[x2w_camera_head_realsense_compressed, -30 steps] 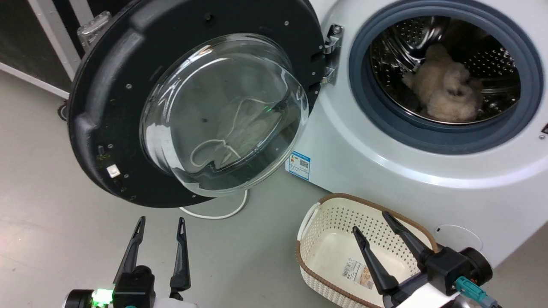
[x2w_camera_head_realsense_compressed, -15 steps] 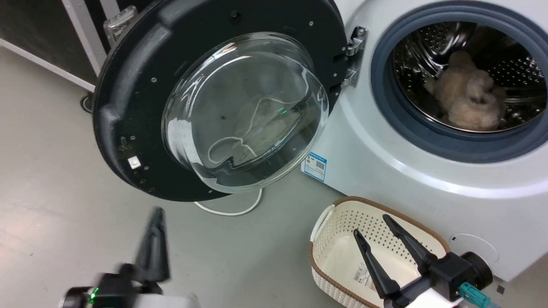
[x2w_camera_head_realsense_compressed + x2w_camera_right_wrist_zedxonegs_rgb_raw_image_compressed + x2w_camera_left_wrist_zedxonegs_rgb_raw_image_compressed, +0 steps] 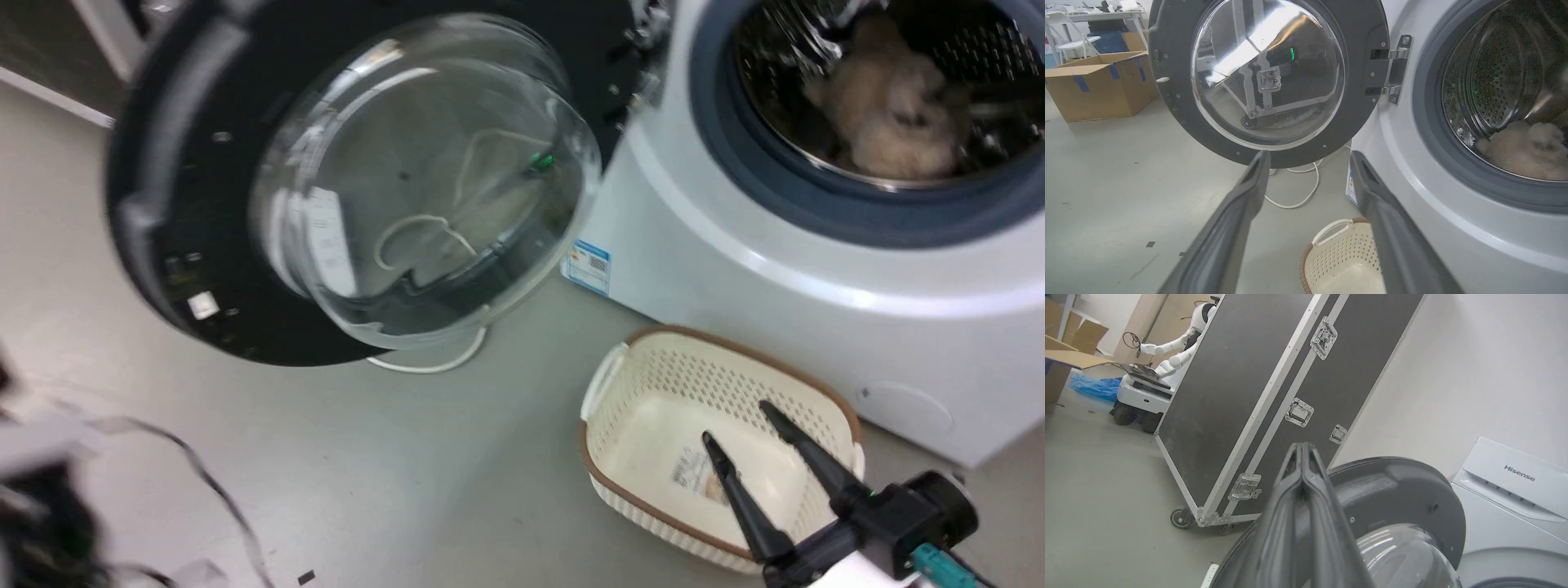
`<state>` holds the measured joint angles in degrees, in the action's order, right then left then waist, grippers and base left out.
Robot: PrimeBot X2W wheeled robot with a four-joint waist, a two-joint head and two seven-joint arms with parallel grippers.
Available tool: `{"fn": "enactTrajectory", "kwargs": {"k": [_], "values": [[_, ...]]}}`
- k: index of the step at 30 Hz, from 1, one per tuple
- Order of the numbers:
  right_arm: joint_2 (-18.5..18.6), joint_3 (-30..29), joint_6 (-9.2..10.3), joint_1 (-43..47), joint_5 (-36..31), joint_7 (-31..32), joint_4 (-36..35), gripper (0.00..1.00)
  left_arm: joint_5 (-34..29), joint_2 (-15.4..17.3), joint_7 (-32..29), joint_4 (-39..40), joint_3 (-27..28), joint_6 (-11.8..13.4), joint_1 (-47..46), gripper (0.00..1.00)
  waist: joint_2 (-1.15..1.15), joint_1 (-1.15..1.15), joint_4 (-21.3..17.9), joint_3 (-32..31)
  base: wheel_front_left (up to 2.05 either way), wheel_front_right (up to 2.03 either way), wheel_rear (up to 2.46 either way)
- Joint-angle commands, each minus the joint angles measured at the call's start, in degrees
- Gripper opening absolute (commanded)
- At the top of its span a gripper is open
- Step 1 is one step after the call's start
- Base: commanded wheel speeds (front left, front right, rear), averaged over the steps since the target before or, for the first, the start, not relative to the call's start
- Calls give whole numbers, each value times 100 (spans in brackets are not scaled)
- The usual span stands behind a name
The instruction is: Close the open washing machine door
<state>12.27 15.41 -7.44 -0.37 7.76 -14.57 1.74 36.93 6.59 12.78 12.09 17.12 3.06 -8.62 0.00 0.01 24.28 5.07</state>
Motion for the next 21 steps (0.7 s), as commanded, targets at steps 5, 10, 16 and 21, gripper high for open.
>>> {"fn": "enactTrajectory", "kwargs": {"k": [5,10,16,21], "values": [[225,-12,-5,-255,130,-43,-140,100,732,966,-765,-861,780,187,-1196,0,0,-1,-611,571,0,0,0],[350,-44,-5,-387,223,-43,-194,100,1707,1416,-1612,-1909,1409,543,-2133,0,0,-1,-895,822,0,0,0],[440,9,-5,-510,297,-43,-229,100,2741,1856,-2829,-2784,2047,1219,-2659,0,0,-1,-1163,1004,0,0,0],[491,-4,-5,-550,335,-43,-243,100,3058,2072,-3653,-3030,2053,1405,-2546,0,0,-1,-1241,1074,0,0,0]]}}
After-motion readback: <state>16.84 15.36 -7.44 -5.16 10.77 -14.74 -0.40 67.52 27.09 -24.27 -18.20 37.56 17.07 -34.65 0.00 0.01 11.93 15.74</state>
